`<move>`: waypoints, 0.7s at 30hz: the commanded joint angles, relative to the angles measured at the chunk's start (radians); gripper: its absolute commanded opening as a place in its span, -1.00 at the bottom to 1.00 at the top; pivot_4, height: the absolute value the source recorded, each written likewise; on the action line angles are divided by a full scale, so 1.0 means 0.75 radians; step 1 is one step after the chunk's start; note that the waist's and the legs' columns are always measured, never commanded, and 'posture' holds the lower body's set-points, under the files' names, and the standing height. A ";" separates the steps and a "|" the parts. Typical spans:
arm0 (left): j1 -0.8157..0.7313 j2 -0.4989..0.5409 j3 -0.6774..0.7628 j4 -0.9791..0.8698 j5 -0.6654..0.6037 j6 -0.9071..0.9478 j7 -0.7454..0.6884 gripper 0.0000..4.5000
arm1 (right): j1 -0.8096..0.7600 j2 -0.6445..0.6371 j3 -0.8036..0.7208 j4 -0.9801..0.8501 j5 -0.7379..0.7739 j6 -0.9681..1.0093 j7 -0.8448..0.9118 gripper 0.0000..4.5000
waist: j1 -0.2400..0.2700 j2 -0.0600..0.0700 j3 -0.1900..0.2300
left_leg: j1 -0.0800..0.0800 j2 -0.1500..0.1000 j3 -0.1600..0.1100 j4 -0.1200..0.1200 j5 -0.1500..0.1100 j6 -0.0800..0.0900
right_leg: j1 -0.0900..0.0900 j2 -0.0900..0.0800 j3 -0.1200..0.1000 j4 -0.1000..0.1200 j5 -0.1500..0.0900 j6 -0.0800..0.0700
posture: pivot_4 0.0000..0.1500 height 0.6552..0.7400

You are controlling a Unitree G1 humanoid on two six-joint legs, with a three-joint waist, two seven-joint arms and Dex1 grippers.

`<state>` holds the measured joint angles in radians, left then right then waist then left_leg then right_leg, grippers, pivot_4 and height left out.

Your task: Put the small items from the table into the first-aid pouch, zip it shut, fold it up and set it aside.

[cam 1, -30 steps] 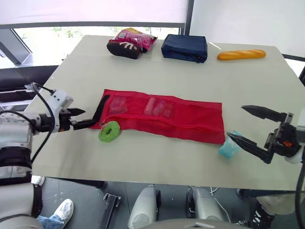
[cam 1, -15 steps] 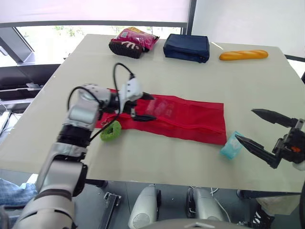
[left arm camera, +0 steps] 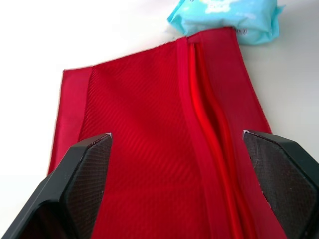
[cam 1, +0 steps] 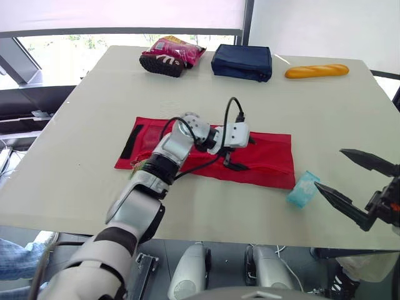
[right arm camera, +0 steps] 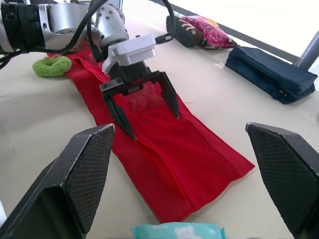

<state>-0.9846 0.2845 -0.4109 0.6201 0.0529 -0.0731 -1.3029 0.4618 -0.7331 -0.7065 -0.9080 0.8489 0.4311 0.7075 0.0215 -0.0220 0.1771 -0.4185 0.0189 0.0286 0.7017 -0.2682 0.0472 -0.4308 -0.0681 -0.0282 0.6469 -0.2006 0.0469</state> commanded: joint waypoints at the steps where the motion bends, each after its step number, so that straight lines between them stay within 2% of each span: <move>1: -0.034 -0.071 -0.004 -0.029 0.018 0.068 0.064 0.98 | 0.029 0.026 -0.051 -0.068 0.018 -0.027 -0.035 1.00 | -0.001 0.000 0.000 | 0.000 0.000 0.000 0.000 0.000 0.000 | 0.000 0.000 0.000 0.000 0.000 0.000 | 1.00 0.44; 8: -0.019 -0.151 -0.066 -0.016 0.128 0.067 0.196 0.98 | 0.036 0.032 -0.041 -0.085 0.015 -0.031 -0.063 1.00 | -0.007 0.000 0.000 | 0.000 0.001 -0.001 0.000 0.000 0.000 | 0.000 0.000 0.000 0.000 0.000 0.000 | 1.00 0.44; 18: 0.006 -0.141 -0.085 -0.011 0.199 0.041 0.273 0.98 | 0.030 0.013 -0.060 -0.078 0.026 -0.029 -0.062 1.00 | -0.006 0.000 0.000 | 0.000 0.002 -0.001 0.000 0.000 0.000 | 0.000 0.000 0.000 0.000 0.000 0.000 | 1.00 0.44; 21: 0.021 -0.116 -0.078 -0.035 0.200 0.050 0.264 0.58 | 0.041 0.014 -0.060 -0.084 0.030 -0.027 -0.063 1.00 | -0.007 0.000 0.000 | 0.000 0.002 -0.002 0.000 0.000 0.000 | 0.000 0.000 0.000 0.000 -0.001 -0.001 | 1.00 0.44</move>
<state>-0.9683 0.1913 -0.4810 0.6380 0.2063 -0.0328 -1.1062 0.4902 -0.7160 -0.7165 -0.9433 0.8568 0.4255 0.6662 0.0163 -0.0220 0.1771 -0.4186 0.0203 0.0274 0.7017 -0.2683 0.0473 -0.4308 -0.0680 -0.0283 0.6468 -0.2011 0.0466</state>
